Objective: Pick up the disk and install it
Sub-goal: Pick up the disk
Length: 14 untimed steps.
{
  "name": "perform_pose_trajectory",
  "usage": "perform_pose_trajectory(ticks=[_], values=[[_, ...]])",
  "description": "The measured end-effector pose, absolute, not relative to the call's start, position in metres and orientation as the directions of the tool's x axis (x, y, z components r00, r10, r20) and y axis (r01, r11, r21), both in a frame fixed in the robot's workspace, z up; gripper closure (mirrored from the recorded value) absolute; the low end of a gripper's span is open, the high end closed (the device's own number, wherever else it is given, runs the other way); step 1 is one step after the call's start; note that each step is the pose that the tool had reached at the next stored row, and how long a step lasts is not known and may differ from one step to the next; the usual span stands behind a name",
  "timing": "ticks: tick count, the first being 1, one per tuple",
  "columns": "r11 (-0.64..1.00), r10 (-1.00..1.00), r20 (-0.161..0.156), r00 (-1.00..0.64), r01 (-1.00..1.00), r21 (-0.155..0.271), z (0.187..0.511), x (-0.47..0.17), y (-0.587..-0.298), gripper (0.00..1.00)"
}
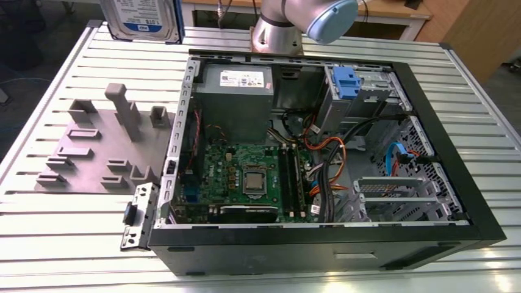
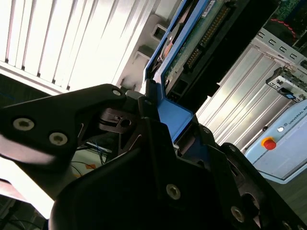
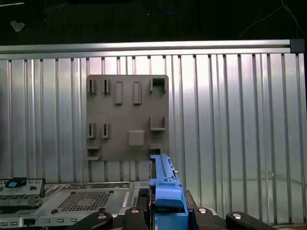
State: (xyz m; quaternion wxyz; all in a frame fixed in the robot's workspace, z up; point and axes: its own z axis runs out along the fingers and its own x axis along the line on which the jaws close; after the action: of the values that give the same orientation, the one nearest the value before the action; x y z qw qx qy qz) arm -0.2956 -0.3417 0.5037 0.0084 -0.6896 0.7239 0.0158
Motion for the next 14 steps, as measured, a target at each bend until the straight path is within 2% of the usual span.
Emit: perform_pose_trajectory(ticks=[14], values=[[0.048, -0.998, -0.034, -0.049, -0.999, 0.011, 0.5037, -0.2879, -0.3417, 0.63]])
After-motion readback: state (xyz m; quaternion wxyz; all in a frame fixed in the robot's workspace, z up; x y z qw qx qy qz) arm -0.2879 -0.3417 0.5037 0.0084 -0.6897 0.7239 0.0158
